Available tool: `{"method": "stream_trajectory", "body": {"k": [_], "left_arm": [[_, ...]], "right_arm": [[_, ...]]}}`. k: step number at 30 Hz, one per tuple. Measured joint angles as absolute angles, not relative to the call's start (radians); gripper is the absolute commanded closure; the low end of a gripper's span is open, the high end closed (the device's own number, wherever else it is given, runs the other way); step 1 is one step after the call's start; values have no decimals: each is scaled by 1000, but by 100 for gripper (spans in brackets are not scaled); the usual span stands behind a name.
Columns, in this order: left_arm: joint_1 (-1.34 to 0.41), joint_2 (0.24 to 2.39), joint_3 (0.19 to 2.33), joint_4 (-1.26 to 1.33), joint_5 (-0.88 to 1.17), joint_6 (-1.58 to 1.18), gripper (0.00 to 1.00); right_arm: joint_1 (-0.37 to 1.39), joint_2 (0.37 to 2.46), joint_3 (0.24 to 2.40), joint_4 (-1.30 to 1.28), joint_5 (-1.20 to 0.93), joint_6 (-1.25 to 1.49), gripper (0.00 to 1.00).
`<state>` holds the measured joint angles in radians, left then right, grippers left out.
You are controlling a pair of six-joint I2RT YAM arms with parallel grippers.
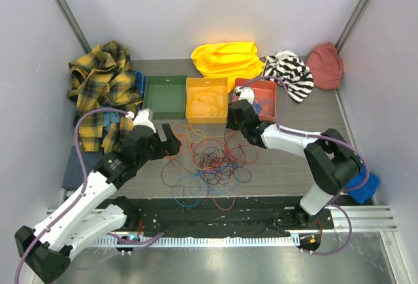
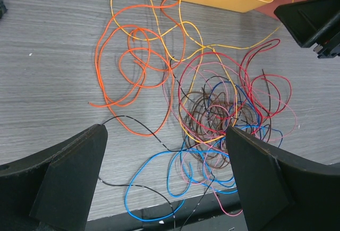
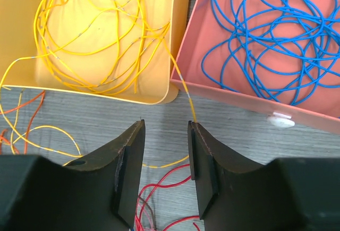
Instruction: Untangle the cables
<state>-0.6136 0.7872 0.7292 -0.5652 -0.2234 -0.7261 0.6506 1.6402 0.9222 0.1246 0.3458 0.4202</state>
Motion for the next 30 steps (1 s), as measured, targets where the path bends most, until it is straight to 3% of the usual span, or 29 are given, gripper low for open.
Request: {"method": "stream_trajectory", "body": {"k": [6,12,20,25,30], "left_arm": [[-614,786,711,-565,-215,-726,0],[-614,794,700,-556,-205,-726,0],[-614,838,693,-534,-183,-727,0],[-614,844,693,-528,-178,-729,0],[-614,850,693,-527,-178,-729,0]], "right_arm": [[650,1643,926,121,364,414,54],[650,1604,879,123,364,422,43],[644,1583,849,130,373,425,43],[624,1626,849,173,371,427,54],[610,1674,849,196,362,435,74]]}}
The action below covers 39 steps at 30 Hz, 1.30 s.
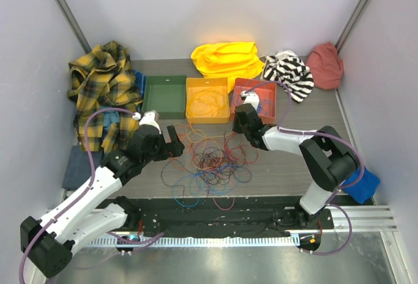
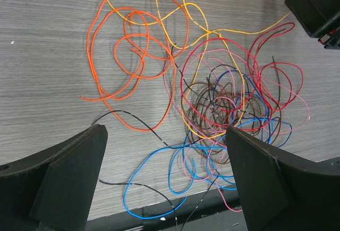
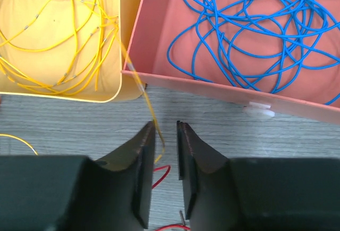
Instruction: Untangle the cables
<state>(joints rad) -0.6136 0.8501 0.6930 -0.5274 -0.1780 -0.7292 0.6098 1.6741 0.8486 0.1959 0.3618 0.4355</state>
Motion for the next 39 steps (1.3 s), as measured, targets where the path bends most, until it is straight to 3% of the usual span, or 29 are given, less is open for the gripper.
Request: {"method": "stream_trajectory", "body": {"k": [7,14,25,39], "left_arm": [[-614,873,693,-527,-171,-730,0],[-614,873,683,-517,-163,-732,0],[-614,847,652,-512,-155,-757,0],[-614,753,642,-536,-168,-771,0]], "right_arm": [[607,1679,849,218,340,448,99],[615,1567,856,192,302,455,99],[620,1520,1137,140,275,435,99],[620,1874,1487,13,326,300,99]]}}
